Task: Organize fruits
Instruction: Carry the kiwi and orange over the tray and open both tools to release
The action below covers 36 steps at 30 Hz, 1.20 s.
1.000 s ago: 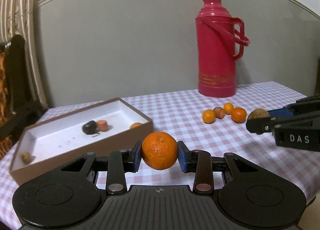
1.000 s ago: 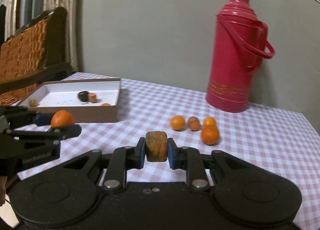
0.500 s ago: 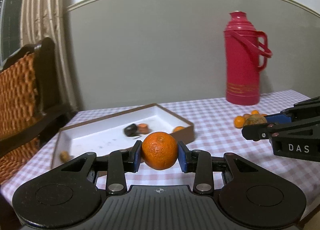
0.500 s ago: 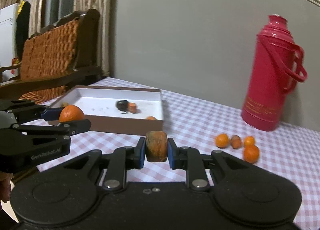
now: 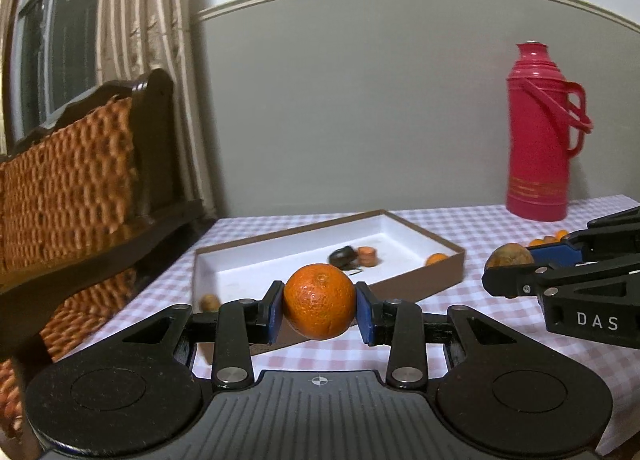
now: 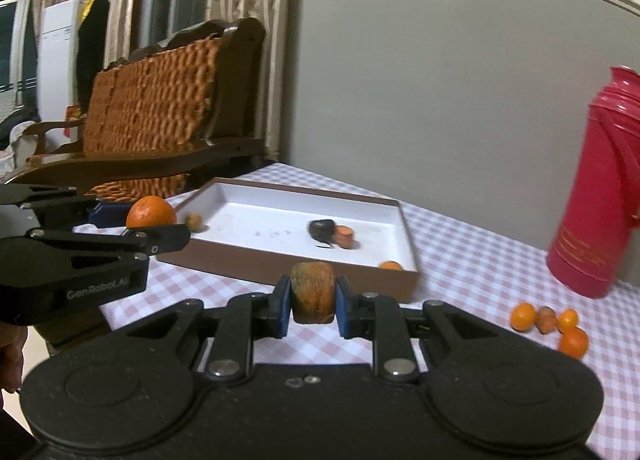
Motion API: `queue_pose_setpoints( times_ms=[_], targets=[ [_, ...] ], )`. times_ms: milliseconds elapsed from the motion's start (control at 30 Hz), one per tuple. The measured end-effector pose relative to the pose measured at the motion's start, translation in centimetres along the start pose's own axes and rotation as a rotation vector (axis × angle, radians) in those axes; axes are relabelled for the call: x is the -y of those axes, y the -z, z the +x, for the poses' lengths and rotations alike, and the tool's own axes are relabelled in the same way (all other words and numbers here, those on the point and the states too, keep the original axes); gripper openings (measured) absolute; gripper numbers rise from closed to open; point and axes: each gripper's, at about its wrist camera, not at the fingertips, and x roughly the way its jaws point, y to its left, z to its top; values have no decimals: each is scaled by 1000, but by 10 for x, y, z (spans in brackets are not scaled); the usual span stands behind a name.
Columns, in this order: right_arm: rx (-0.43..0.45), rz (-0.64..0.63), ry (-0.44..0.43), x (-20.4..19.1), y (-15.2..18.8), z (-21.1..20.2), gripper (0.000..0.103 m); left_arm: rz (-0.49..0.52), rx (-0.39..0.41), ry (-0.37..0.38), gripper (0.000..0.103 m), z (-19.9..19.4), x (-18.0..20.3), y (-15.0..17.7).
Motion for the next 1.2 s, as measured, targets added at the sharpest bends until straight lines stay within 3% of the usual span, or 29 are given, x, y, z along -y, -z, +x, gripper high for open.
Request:
queue_pose_setpoints(
  times_ms=[400, 1200],
  targets=[
    [33, -42, -40, -27, -23, 17, 13, -55, 12, -64, 37, 8, -32, -3],
    [71, -26, -18, 2, -51, 69, 13, -92, 19, -99, 37, 72, -57, -24]
  ],
)
